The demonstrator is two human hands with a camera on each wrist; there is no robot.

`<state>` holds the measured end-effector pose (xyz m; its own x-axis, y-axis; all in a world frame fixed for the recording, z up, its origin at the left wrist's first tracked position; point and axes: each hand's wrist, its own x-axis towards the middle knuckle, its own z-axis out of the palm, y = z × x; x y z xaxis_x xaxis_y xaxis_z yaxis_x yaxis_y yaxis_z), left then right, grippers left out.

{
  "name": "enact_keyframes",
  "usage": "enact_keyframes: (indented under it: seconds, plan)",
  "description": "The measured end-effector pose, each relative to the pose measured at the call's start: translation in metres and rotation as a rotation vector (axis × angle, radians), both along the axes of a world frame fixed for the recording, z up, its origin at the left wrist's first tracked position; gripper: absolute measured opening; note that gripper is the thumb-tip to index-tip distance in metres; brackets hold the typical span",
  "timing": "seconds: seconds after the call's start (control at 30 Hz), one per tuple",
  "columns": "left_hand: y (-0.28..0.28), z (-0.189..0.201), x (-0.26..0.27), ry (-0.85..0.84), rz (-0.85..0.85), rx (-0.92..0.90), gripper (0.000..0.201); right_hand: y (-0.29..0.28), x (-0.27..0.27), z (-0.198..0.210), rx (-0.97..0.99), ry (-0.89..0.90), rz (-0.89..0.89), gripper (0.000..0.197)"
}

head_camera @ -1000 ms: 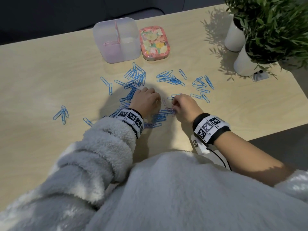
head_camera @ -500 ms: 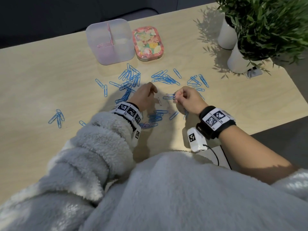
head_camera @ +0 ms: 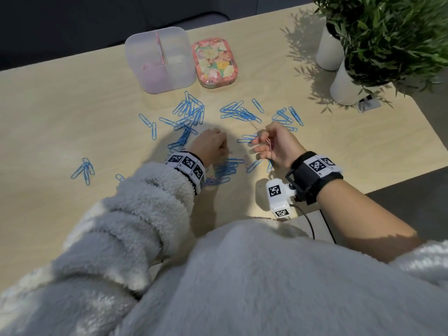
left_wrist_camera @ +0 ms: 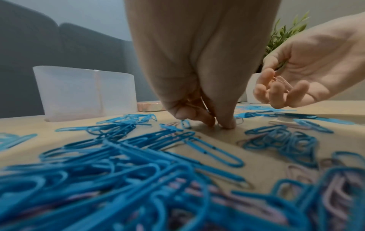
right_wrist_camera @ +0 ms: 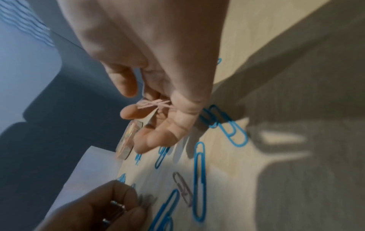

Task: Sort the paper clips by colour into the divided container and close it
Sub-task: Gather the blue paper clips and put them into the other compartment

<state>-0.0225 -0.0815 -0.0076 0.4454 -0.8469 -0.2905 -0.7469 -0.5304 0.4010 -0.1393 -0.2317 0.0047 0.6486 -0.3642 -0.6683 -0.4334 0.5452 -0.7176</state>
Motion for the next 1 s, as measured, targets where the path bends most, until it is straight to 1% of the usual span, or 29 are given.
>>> enact_keyframes:
  seconds: [0.03, 0.07, 0.13, 0.17, 0.23, 0.27, 0.33, 0.37, 0.4, 0.43, 0.5, 0.57, 0.63, 0.7, 0.77, 0.83, 0.87, 0.9, 0.93, 1.0]
  plan:
    - [0.003, 0.002, 0.000, 0.019, 0.028, -0.026, 0.019, 0.001, 0.000, -0.001, -0.119, 0.036, 0.043, 0.037]
    - [0.008, 0.003, 0.000, 0.057, 0.076, -0.063, 0.020, 0.003, -0.001, -0.004, -0.294, 0.070, 0.109, 0.039]
    - [0.016, 0.005, 0.002, 0.169, 0.199, -0.127, 0.023, 0.005, -0.004, -0.011, -0.697, 0.131, 0.308, 0.039]
    - [0.019, 0.006, 0.003, 0.246, 0.266, -0.143, 0.022, 0.007, -0.005, -0.013, -0.835, 0.170, 0.414, 0.034]
    - [0.023, 0.007, 0.003, 0.450, 0.404, -0.187, 0.016, 0.014, -0.007, -0.012, -0.969, 0.284, 0.595, 0.023]
    - [0.024, 0.009, 0.003, 0.557, 0.480, -0.215, 0.019, 0.019, -0.007, -0.012, -0.999, 0.330, 0.646, 0.020]
    - [0.027, 0.013, 0.004, 0.713, 0.605, -0.246, 0.028, 0.027, -0.006, -0.011, -1.011, 0.375, 0.666, 0.013]
    - [0.028, 0.014, 0.004, 0.740, 0.624, -0.241, 0.031, 0.029, -0.005, -0.012, -0.995, 0.381, 0.659, 0.012]
    - [0.030, 0.013, 0.004, 0.732, 0.609, -0.224, 0.034, 0.030, -0.003, -0.013, -0.966, 0.380, 0.653, 0.013]
    - [0.033, 0.011, 0.004, 0.683, 0.557, -0.199, 0.036, 0.031, -0.002, -0.014, -0.924, 0.381, 0.646, 0.014]
    - [0.037, 0.006, 0.004, 0.490, 0.410, -0.117, 0.034, 0.029, 0.001, -0.015, -0.870, 0.383, 0.630, 0.010]
    - [0.038, 0.002, 0.000, 0.303, 0.330, -0.047, 0.023, 0.028, 0.002, -0.014, -0.883, 0.386, 0.638, 0.007]
    - [0.038, 0.000, -0.005, 0.200, 0.282, -0.026, 0.018, 0.028, 0.003, -0.014, -0.922, 0.385, 0.640, 0.008]
    - [0.037, -0.003, -0.008, 0.166, 0.251, -0.025, 0.018, 0.029, 0.004, -0.013, -0.974, 0.386, 0.630, 0.012]
    - [0.036, -0.004, -0.012, 0.166, 0.234, -0.020, 0.016, 0.029, 0.006, -0.012, -0.996, 0.388, 0.664, 0.015]
    - [0.035, -0.004, -0.014, 0.164, 0.219, -0.010, 0.016, 0.026, 0.008, -0.014, -0.948, 0.358, 0.702, 0.018]
    - [0.035, -0.004, -0.014, 0.174, 0.215, 0.002, 0.016, 0.024, 0.008, -0.014, -0.922, 0.333, 0.690, 0.017]
    - [0.036, -0.004, -0.014, 0.190, 0.210, 0.005, 0.017, 0.020, 0.009, -0.014, -0.895, 0.305, 0.635, 0.016]
    - [0.037, -0.004, -0.013, 0.217, 0.217, 0.005, 0.016, 0.014, 0.010, -0.013, -0.846, 0.265, 0.534, 0.016]
    - [0.041, -0.002, -0.008, 0.295, 0.270, -0.053, 0.012, 0.000, 0.013, -0.008, -0.629, 0.158, 0.263, 0.020]
